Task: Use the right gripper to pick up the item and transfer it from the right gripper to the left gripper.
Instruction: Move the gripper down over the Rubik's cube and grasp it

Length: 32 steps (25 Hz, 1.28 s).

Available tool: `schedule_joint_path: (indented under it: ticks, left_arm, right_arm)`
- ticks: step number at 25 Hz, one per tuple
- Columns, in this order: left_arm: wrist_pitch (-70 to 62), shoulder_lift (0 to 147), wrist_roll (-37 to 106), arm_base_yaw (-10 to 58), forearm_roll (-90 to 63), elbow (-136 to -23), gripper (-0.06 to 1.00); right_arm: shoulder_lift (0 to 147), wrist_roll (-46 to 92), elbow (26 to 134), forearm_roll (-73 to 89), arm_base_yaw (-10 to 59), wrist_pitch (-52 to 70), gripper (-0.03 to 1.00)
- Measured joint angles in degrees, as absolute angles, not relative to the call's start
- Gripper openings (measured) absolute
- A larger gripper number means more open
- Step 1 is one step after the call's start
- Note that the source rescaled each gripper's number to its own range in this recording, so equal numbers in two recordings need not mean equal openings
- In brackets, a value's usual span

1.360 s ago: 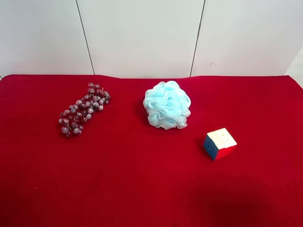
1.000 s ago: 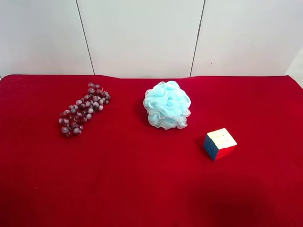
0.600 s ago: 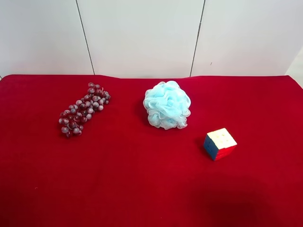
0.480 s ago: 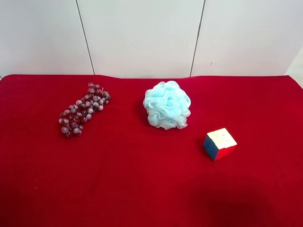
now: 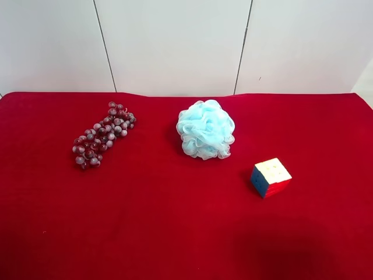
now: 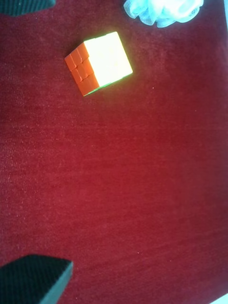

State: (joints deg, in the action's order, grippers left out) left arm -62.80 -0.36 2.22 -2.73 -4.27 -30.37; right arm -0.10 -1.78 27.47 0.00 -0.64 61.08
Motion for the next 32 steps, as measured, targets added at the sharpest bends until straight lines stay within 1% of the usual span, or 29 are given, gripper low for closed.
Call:
schedule_joint_path:
  ticks: [16, 19, 25, 27, 32]
  left_arm:
    - [-62.8, -0.36, 2.22, -2.73, -4.27, -30.37, 1.0]
    - [-62.8, -0.36, 2.22, -2.73, -4.27, -30.37, 1.0]
    - [-62.8, -0.36, 2.22, -2.73, -4.27, -30.37, 1.0]
    - [-62.8, -0.36, 2.22, -2.73, -4.27, -30.37, 1.0]
    - [-62.8, -0.36, 2.22, -2.73, -4.27, -30.37, 1.0]
  right_arm:
    - [1.43, -1.78, 28.17, 1.7, -0.64, 61.9, 1.0]
    - [8.53, -1.72, 31.56, 1.95, -0.64, 63.15, 1.0]
    - [28.64, 1.75, 39.93, 2.2, -0.56, 62.88, 1.0]
    - [34.49, 2.36, 41.52, 1.75, 0.8, 61.63, 1.0]
    - [48.99, 2.71, 42.23, -0.45, 6.83, 56.66, 1.0]
